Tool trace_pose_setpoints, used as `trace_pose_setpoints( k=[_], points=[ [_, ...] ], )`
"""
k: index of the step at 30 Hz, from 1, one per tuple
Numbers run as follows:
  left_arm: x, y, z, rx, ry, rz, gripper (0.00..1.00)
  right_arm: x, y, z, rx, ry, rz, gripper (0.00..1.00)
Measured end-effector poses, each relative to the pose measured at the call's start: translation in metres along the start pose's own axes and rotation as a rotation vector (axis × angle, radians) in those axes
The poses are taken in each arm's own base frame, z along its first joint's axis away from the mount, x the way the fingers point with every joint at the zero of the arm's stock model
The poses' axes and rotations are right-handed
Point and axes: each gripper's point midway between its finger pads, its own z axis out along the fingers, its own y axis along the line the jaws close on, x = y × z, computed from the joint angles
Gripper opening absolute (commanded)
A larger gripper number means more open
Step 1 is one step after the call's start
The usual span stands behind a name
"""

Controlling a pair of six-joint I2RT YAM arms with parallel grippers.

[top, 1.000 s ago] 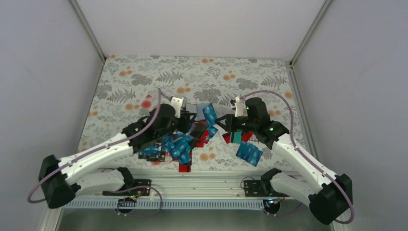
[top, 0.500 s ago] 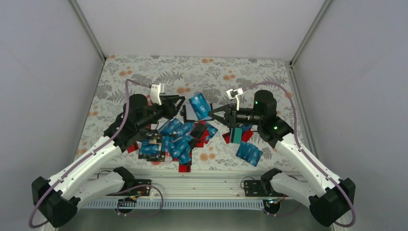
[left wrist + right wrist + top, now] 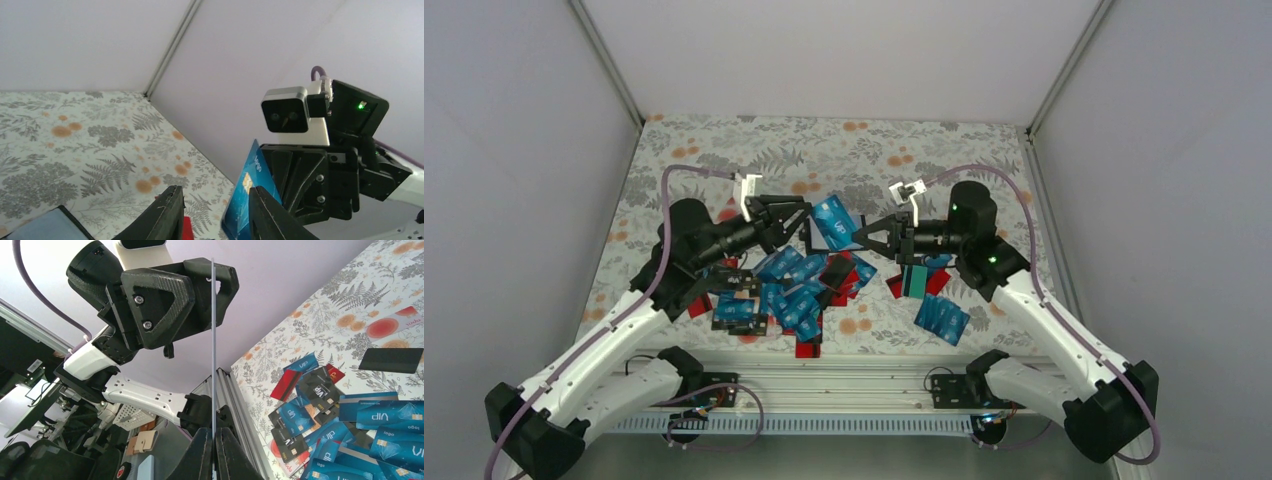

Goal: Put the credit cards into the card holder

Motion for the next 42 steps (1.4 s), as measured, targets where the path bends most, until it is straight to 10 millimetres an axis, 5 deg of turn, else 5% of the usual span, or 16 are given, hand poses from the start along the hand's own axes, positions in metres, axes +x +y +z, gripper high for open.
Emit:
trace_pose_setpoints(
  k=[5, 9, 12, 14, 17, 20, 25, 38, 42],
  points=[
    [0.009, 0.016, 0.006, -0.056, 0.031, 0.008, 0.34, -0.005, -0.012, 0.001, 0.063, -0.016, 0.007, 0.04],
    [0.037, 0.060, 0.017, -0.211, 0.109, -0.014, 0.42, -0.012, -0.078, -0.003, 0.377, -0.065, 0.116, 0.04],
    [0.084, 0.102, 0.022, -0.322, 0.230, -0.039, 0.54, 0.019, -0.139, -0.013, 0.604, -0.027, 0.245, 0.04],
    [0.124, 0.127, 0.022, -0.387, 0.340, -0.052, 0.62, 0.059, -0.173, -0.022, 0.719, 0.036, 0.351, 0.04],
    [0.175, 0.143, 0.024, -0.441, 0.499, -0.029, 0.76, 0.109, -0.198, -0.036, 0.836, 0.125, 0.470, 0.04],
    [0.214, 0.146, 0.035, -0.464, 0.646, 0.034, 0.81, 0.127, -0.209, -0.046, 0.912, 0.162, 0.519, 0.04],
    [0.246, 0.145, 0.064, -0.474, 0.770, 0.138, 0.85, 0.135, -0.218, -0.057, 0.995, 0.177, 0.524, 0.04],
    [0.279, 0.171, 0.058, -0.598, 0.921, 0.252, 0.85, 0.136, -0.223, -0.070, 1.056, 0.167, 0.517, 0.04],
    [0.286, 0.174, 0.057, -0.614, 0.946, 0.272, 0.73, 0.136, -0.223, -0.071, 1.058, 0.166, 0.519, 0.04]
  ],
)
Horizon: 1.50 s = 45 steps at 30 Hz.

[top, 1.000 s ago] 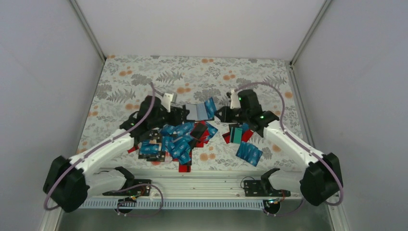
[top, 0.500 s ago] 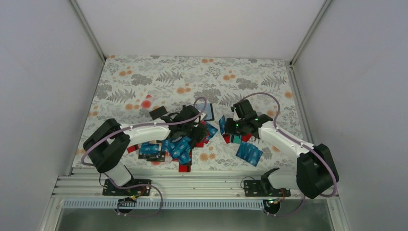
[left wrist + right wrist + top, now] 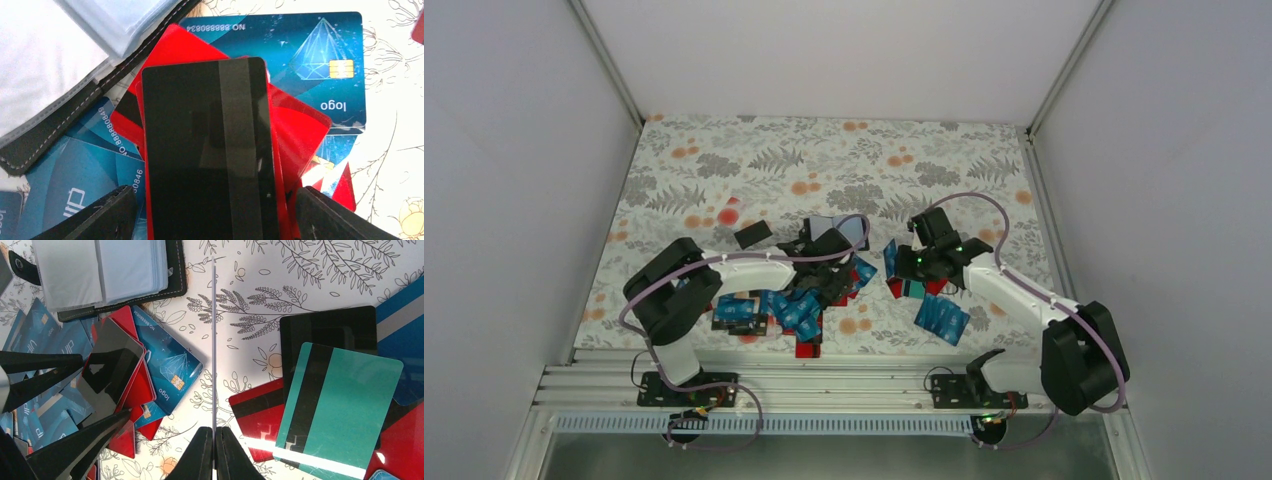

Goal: Put the credit cards into the card holder

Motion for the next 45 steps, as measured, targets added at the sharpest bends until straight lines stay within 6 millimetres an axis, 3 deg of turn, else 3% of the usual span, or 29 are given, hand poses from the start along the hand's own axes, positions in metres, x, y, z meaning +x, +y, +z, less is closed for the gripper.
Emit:
trace_pose_setpoints(
  k=[5, 9, 11, 14, 16, 18, 21, 27, 33, 40, 45],
  points=[
    [-0.003, -0.002, 0.001, -0.021, -0.011, 0.015, 0.43, 0.000, -0.001, -0.001, 0.002, -0.004, 0.001, 0.04],
    [-0.004, -0.005, 0.001, -0.026, -0.019, 0.023, 0.35, -0.001, -0.002, -0.004, 0.003, -0.014, 0.003, 0.08],
    [-0.003, -0.007, -0.002, -0.017, -0.023, 0.021, 0.34, -0.002, -0.003, -0.006, 0.006, -0.017, 0.002, 0.23],
    [-0.004, -0.011, -0.014, 0.015, -0.040, 0.014, 0.35, 0.000, -0.006, -0.007, 0.020, -0.014, 0.001, 0.64],
    [-0.013, -0.017, -0.030, 0.056, -0.084, 0.007, 0.35, 0.002, -0.008, -0.008, 0.027, -0.010, 0.008, 0.80],
    [-0.025, -0.024, -0.048, 0.100, -0.138, 0.001, 0.37, 0.004, -0.009, -0.011, 0.028, -0.008, 0.005, 0.88],
    [-0.041, -0.035, -0.070, 0.176, -0.206, -0.005, 0.37, 0.003, -0.004, -0.022, -0.001, -0.031, -0.002, 0.90],
    [-0.050, -0.047, -0.086, 0.323, -0.261, -0.034, 0.37, -0.002, 0.030, -0.056, -0.181, -0.098, -0.049, 0.86],
    [-0.042, -0.055, -0.096, 0.438, -0.280, -0.039, 0.36, -0.005, 0.065, -0.079, -0.374, -0.119, -0.070, 0.62],
    [-0.050, -0.066, -0.118, 0.523, -0.348, -0.013, 0.36, -0.003, 0.074, -0.076, -0.430, -0.072, -0.014, 0.42],
    [-0.053, -0.069, -0.123, 0.545, -0.370, -0.003, 0.38, 0.002, 0.085, -0.070, -0.503, -0.013, 0.005, 0.14]
  ],
)
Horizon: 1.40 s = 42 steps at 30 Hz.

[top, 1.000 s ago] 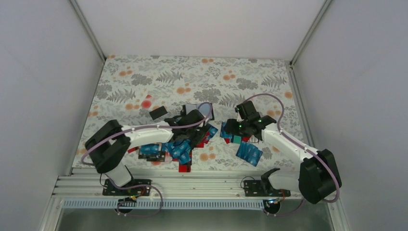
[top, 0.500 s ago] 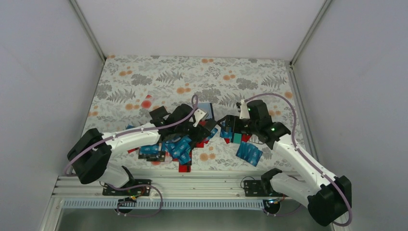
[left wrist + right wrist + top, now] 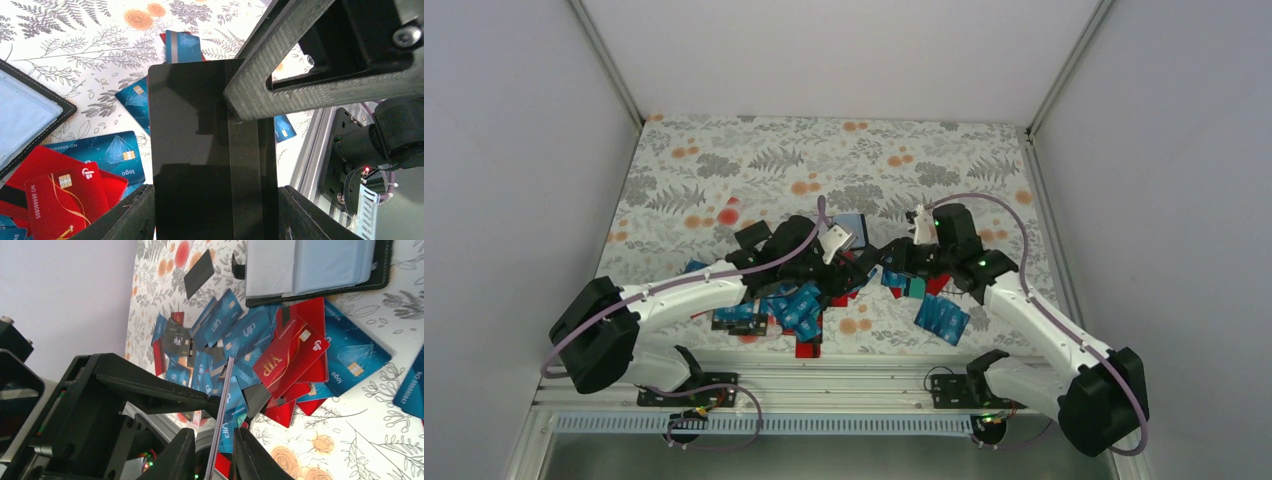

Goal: Put the credit cards into the card holder

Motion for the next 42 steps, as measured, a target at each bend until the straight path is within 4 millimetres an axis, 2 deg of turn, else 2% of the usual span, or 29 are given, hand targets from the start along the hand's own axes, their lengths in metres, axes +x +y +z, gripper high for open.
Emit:
trace_pose_setpoints(
  k=[1, 3, 5, 6, 9, 12, 16, 19, 22, 25, 29, 33, 36, 40, 42],
  points=[
    [0.000, 0.000, 0.000, 0.000, 0.000, 0.002, 0.42, 0.001, 0.001, 0.001, -0.009, 0.010, 0.004, 0.10],
    [0.001, 0.001, 0.000, -0.005, 0.002, 0.006, 0.60, 0.003, 0.002, 0.005, -0.024, 0.029, 0.008, 0.07],
    [0.001, 0.003, 0.001, -0.021, 0.003, 0.013, 0.77, 0.003, 0.003, 0.006, -0.034, 0.035, 0.005, 0.09],
    [0.002, 0.005, 0.001, -0.034, 0.002, 0.016, 0.80, 0.003, 0.003, 0.006, -0.037, 0.038, 0.001, 0.13],
    [0.002, 0.022, 0.002, -0.114, -0.004, 0.005, 0.82, 0.007, 0.006, 0.007, -0.059, 0.063, -0.023, 0.31],
    [0.008, 0.055, 0.007, -0.213, 0.014, -0.040, 0.82, 0.012, 0.018, 0.004, -0.120, 0.095, -0.054, 0.38],
    [0.031, 0.087, 0.015, -0.291, 0.067, -0.098, 0.79, 0.012, 0.042, -0.004, -0.213, 0.118, -0.103, 0.40],
    [0.042, 0.093, 0.019, -0.306, 0.096, -0.109, 0.77, 0.008, 0.058, -0.012, -0.255, 0.105, -0.148, 0.40],
    [0.043, 0.094, 0.019, -0.313, 0.097, -0.110, 0.77, -0.002, 0.059, -0.016, -0.214, 0.066, -0.173, 0.41],
    [0.042, 0.093, 0.017, -0.319, 0.096, -0.099, 0.75, -0.012, 0.040, -0.015, -0.091, 0.012, -0.165, 0.41],
    [0.045, 0.087, 0.019, -0.303, 0.117, -0.060, 0.73, -0.013, -0.001, -0.012, 0.107, -0.015, -0.107, 0.41],
    [0.053, 0.070, 0.025, -0.269, 0.153, -0.019, 0.72, 0.004, -0.043, -0.005, 0.251, 0.032, -0.037, 0.42],
    [0.060, 0.072, 0.025, -0.302, 0.192, -0.046, 0.72, 0.028, -0.070, -0.002, 0.322, 0.098, 0.012, 0.42],
    [0.080, 0.086, 0.013, -0.416, 0.261, -0.130, 0.75, 0.047, -0.084, 0.002, 0.363, 0.159, 0.031, 0.43],
    [0.096, 0.082, 0.007, -0.454, 0.315, -0.156, 0.76, 0.052, -0.084, 0.006, 0.364, 0.184, 0.026, 0.43]
  ],
)
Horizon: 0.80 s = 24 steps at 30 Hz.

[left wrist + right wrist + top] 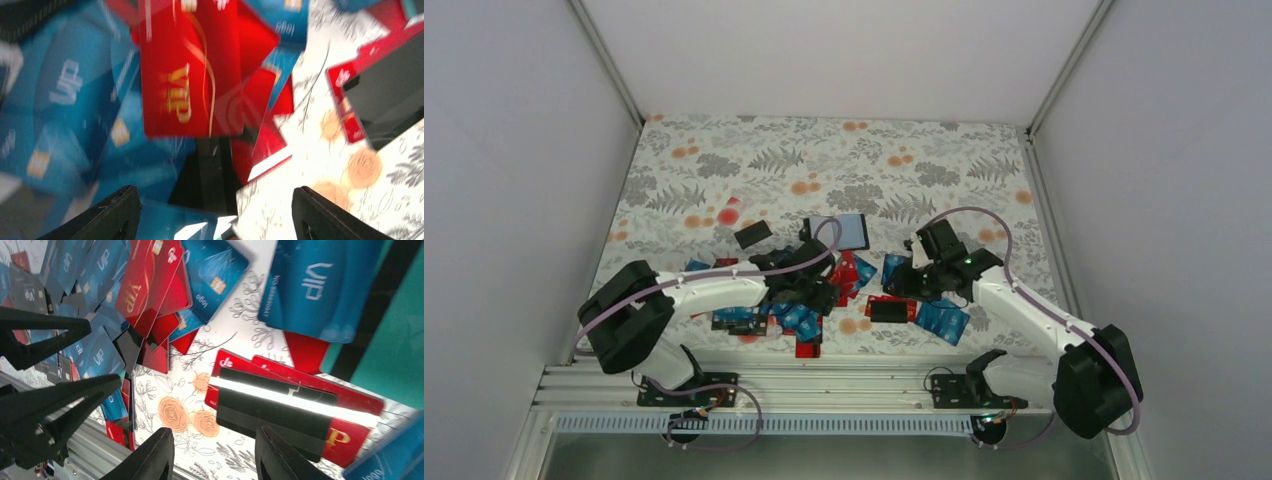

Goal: Put the credit cards into the card holder

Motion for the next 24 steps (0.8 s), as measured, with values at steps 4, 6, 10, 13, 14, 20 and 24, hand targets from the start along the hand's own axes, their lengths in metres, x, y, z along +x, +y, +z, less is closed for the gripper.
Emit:
trace_pose_setpoints(
  k=[4, 6, 10, 13, 14, 20, 24],
  points=[
    [0.028, 0.003, -0.013, -0.080, 0.074, -0.047, 0.75, 0.006, 0.010, 0.012, -0.019, 0.039, -0.029, 0.42],
    [0.035, 0.006, -0.022, -0.109, 0.077, -0.079, 0.69, 0.010, 0.017, 0.021, -0.034, 0.066, -0.044, 0.42],
    [0.050, 0.027, -0.037, -0.189, 0.061, -0.168, 0.50, 0.015, 0.038, 0.036, -0.120, 0.111, -0.064, 0.41],
    [0.060, 0.040, -0.040, -0.240, 0.063, -0.226, 0.35, 0.014, 0.055, 0.043, -0.192, 0.125, -0.070, 0.41],
    [0.062, 0.043, -0.040, -0.252, 0.065, -0.239, 0.30, 0.014, 0.058, 0.045, -0.205, 0.129, -0.073, 0.41],
    [0.074, 0.052, -0.038, -0.290, 0.073, -0.296, 0.20, 0.015, 0.068, 0.051, -0.243, 0.142, -0.076, 0.41],
    [0.077, 0.054, -0.037, -0.295, 0.074, -0.315, 0.16, 0.014, 0.070, 0.052, -0.250, 0.137, -0.077, 0.41]
  ],
)
